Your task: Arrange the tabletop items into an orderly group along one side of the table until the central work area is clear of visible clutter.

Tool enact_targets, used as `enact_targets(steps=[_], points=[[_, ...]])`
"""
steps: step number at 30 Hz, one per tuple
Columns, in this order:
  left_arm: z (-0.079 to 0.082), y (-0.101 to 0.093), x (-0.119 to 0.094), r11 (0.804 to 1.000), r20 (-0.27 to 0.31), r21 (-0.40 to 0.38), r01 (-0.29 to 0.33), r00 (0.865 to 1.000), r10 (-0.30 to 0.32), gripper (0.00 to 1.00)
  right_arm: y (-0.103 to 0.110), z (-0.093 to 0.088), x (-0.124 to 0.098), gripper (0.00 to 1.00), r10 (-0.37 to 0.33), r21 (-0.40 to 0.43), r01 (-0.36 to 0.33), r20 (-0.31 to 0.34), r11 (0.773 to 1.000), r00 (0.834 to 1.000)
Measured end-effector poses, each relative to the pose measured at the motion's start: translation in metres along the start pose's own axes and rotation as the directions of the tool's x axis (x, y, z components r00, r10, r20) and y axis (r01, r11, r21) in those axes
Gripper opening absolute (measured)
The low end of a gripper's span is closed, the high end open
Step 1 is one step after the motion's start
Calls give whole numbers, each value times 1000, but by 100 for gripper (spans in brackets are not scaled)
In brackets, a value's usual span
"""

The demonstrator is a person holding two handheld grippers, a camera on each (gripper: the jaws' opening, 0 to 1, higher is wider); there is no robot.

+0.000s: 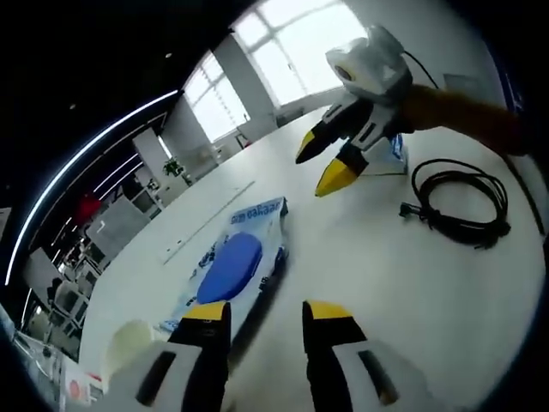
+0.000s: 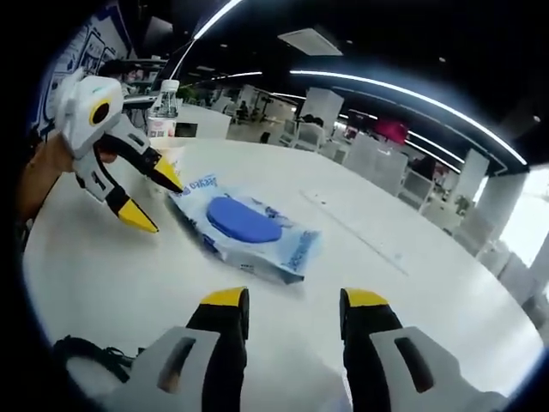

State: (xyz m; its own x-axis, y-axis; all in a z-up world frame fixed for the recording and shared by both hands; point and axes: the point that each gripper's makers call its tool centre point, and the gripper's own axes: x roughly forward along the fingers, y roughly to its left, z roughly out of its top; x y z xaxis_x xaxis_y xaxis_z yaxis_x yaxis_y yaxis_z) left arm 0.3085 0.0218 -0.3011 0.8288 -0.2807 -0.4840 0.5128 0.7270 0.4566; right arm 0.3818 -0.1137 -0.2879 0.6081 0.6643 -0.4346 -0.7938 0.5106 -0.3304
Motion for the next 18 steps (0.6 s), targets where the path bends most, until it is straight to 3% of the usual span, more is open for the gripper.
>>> enact_targets(steps=[18], points=[[-6,9,5,999,-54,11,-32,998,32,26,6,3,15,29,26,-44,-26,0,999,1000]])
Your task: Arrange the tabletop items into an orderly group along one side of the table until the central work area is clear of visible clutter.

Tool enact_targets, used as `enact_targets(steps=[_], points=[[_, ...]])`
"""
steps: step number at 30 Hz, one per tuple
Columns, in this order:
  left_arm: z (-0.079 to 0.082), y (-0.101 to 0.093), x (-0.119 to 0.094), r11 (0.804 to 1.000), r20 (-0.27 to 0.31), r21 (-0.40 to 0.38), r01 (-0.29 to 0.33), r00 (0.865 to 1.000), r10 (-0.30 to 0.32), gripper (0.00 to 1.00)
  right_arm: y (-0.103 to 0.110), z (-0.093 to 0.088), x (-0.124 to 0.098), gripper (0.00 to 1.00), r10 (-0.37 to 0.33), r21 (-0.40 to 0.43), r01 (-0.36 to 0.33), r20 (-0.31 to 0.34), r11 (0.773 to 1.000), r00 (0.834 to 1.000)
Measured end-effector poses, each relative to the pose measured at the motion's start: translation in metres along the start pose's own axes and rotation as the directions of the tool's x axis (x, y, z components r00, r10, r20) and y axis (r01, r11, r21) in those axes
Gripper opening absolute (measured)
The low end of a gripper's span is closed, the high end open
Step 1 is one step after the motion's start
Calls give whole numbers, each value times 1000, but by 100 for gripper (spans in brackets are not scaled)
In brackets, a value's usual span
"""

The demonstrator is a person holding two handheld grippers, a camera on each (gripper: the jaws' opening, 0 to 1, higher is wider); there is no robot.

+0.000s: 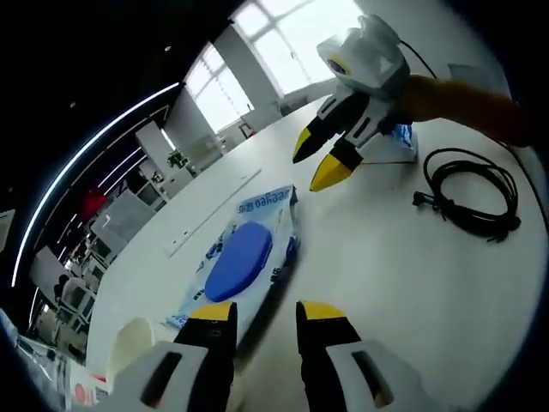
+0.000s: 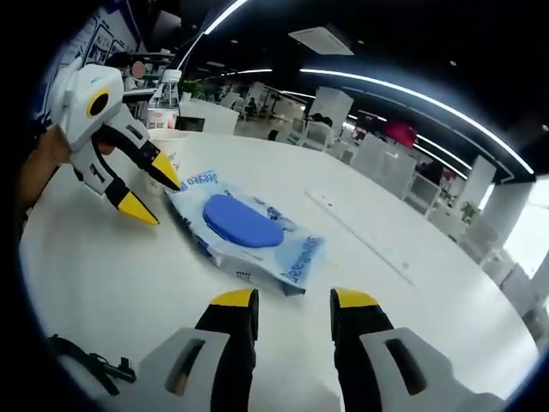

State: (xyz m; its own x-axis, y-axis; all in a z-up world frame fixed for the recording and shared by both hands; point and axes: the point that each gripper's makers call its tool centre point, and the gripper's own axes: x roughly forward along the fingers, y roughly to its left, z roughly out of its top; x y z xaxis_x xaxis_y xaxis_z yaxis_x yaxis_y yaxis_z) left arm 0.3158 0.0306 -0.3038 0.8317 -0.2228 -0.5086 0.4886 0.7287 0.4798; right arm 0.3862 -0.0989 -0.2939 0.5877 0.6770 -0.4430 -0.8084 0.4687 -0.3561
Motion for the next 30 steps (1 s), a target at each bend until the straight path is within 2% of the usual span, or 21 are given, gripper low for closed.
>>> enact_targets(steps=[17,24,30], points=[[-7,4,2,1000,-32,-2,-16,999,16,21,6,4,16,25,-4,-113,1,-22,994,1000],[-10,6,3,1000,-46,6,-26,999,26,18,3,5,23,23,-1,-133,-1,-21,991,1000],[-10,7,5,1000,-48,2,-22,999,22,18,5,5,30,22,-8,-204,3,-26,979,1000]])
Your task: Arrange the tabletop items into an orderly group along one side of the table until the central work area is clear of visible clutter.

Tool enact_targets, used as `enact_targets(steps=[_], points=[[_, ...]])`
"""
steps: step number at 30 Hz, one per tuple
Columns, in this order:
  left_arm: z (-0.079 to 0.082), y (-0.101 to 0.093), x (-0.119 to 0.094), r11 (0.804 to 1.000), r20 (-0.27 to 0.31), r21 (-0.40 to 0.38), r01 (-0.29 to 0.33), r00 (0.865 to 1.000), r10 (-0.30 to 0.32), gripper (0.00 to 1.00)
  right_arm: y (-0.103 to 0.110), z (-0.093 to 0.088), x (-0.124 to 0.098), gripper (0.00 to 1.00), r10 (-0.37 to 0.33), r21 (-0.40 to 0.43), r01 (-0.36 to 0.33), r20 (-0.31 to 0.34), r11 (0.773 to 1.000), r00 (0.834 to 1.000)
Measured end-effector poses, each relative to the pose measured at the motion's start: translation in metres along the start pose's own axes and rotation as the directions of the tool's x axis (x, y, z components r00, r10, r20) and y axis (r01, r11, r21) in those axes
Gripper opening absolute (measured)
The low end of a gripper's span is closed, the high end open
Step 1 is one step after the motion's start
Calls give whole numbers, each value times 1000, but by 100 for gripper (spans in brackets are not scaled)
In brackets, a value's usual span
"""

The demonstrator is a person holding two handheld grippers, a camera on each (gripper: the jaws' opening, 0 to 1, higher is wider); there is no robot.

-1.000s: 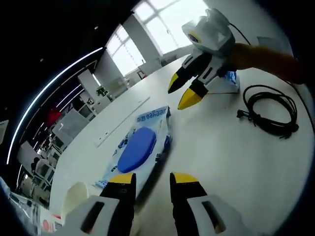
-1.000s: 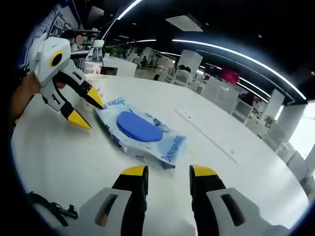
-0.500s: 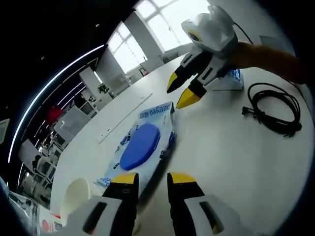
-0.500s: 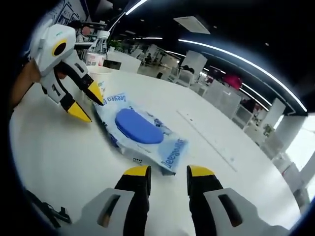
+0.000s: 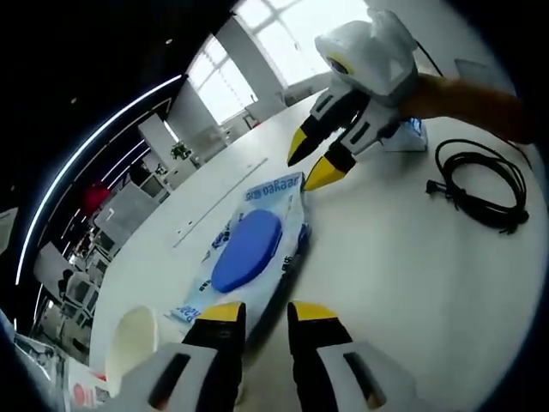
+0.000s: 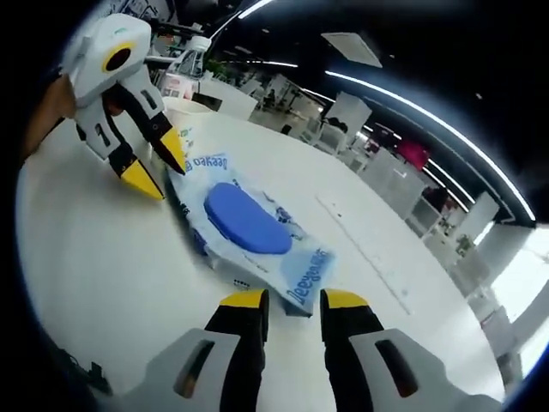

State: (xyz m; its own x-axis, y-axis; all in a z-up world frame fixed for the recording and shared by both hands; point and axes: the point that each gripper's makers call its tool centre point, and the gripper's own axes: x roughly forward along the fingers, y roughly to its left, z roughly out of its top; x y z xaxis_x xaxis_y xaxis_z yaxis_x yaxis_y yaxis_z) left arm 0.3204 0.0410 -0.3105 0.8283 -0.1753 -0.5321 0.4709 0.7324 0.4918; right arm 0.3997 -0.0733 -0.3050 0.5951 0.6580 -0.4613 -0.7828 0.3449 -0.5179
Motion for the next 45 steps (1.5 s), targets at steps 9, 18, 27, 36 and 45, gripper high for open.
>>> enact_targets(steps=[9,18,27,36,45], points=[[-3,-1,0,1000,-8,-11,-1,1000,1,11,3,-1,6,14,11,-48,-11,1,999,1000],[-5,-1,0,1000,-13,-7,-6,1000,5,6,7,-2,10,4,9,-141,-9,-2,990,1000],[-6,1,1,1000,-6,-14,-6,1000,6,2,3,1,10,0,-9,-186,8,-5,983,1000],[-2,1,-3,1000,12,-6,-12,1000,12,0,1,9,0,0,-35,-214,36,8,976,999],[8,5,-8,1000,49,-13,-28,998,28,0,-9,23,-12,0,-88,-236,96,43,967,995]])
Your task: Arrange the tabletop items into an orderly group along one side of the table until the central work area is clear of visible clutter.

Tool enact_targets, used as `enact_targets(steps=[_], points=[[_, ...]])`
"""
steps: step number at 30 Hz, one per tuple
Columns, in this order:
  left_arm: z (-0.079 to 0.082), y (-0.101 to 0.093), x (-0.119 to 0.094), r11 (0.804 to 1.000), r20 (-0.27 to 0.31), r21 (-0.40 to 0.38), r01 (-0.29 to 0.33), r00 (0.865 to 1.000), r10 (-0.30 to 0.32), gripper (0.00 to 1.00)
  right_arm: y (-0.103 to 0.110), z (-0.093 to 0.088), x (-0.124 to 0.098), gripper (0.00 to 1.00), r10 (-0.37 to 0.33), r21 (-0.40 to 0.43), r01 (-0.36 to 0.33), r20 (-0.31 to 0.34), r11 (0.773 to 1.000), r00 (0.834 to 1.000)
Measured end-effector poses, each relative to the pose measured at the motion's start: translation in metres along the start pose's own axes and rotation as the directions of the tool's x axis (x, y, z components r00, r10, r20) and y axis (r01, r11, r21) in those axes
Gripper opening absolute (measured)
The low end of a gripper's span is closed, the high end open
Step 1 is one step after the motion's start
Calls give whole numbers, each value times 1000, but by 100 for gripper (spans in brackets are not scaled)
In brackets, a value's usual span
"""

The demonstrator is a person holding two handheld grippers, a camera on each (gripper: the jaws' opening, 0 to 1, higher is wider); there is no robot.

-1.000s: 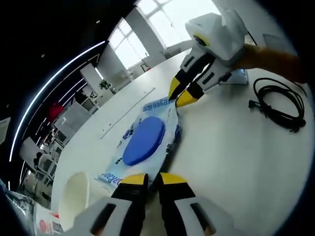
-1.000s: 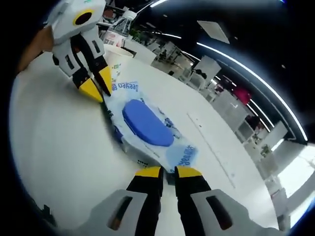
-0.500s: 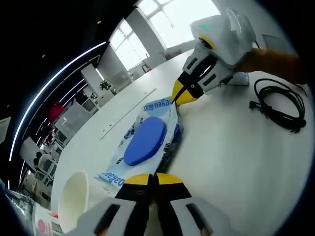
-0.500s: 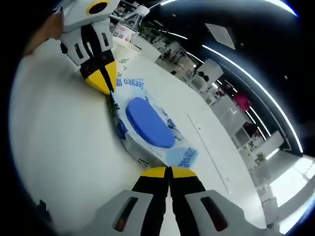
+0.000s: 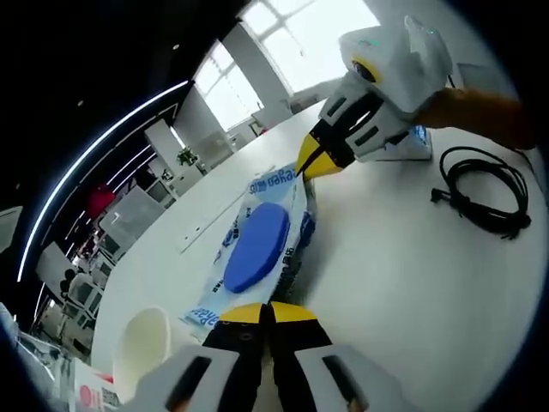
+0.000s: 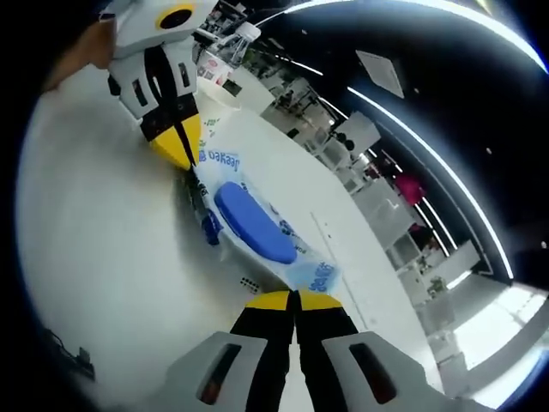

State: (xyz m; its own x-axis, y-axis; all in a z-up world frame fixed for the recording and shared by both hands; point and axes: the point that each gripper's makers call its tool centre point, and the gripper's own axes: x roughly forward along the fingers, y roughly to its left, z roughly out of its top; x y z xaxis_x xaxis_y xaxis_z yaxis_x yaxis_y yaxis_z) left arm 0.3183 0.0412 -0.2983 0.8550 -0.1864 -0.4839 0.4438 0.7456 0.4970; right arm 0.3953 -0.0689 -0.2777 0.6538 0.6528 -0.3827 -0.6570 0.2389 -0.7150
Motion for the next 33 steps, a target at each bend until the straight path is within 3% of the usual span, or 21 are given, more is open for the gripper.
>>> enact_targets(steps=[33], points=[[58,-7,-38,995,119,93,-38,993,27,0,-21,12,-79,0,-139,-9,139,24,990,990]])
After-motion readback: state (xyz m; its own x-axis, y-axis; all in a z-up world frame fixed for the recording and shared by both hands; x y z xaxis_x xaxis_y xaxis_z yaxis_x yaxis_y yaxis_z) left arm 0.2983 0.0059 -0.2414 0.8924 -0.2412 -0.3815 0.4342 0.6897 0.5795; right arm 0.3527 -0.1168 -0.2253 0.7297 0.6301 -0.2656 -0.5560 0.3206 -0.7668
